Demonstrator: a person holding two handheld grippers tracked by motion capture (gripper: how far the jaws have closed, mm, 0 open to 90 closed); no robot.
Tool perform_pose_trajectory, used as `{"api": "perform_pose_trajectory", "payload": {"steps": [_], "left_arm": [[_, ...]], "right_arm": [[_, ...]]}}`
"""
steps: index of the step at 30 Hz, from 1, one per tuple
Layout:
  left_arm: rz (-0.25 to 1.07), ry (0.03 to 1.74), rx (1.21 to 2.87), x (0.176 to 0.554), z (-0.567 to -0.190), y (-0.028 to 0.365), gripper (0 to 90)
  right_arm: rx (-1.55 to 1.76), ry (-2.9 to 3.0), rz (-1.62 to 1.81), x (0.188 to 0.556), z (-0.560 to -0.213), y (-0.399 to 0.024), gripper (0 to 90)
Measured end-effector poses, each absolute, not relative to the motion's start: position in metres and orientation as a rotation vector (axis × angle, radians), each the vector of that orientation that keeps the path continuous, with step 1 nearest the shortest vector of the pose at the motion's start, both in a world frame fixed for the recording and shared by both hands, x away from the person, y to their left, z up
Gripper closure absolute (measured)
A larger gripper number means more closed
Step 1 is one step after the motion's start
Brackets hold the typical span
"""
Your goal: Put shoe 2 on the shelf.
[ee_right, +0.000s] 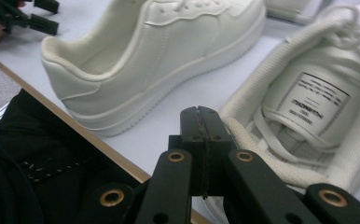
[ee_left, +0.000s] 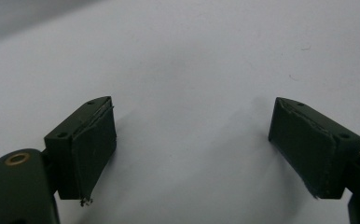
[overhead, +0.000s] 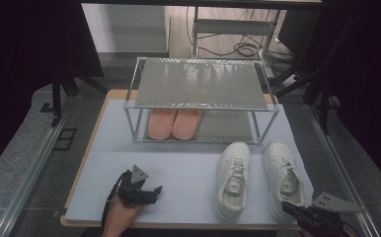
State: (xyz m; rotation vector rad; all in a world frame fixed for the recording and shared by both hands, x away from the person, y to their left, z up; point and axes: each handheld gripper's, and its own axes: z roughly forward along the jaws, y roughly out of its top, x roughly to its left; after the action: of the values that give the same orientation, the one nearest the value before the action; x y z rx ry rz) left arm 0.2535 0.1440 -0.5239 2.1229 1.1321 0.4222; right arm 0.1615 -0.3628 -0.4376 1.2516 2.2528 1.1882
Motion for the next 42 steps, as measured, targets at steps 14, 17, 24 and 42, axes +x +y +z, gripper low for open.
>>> {"api": "perform_pose_trajectory", "payload": {"steps": [14, 17, 24, 42], "left_arm": [[0.424, 1.131, 2.124, 0.254, -0.524, 0.144, 15.0], [0.424, 1.131, 2.124, 0.254, -0.524, 0.144, 15.0], [0.424, 1.131, 2.124, 0.253, -0.524, 0.144, 15.1], [0.425, 1.129, 2.125, 0.253, -0.524, 0.144, 15.4]], "right_arm": [[1.251, 2.228, 1.198, 0.169, -0.431, -0.353, 89.8], [1.252, 2.227, 1.212, 0.175, -0.429, -0.346, 89.8], [1.273, 2.242, 1.240, 0.188, -0.430, -0.324, 89.9], [1.245, 2.274, 1.158, 0.187, -0.450, -0.280, 89.9]]}}
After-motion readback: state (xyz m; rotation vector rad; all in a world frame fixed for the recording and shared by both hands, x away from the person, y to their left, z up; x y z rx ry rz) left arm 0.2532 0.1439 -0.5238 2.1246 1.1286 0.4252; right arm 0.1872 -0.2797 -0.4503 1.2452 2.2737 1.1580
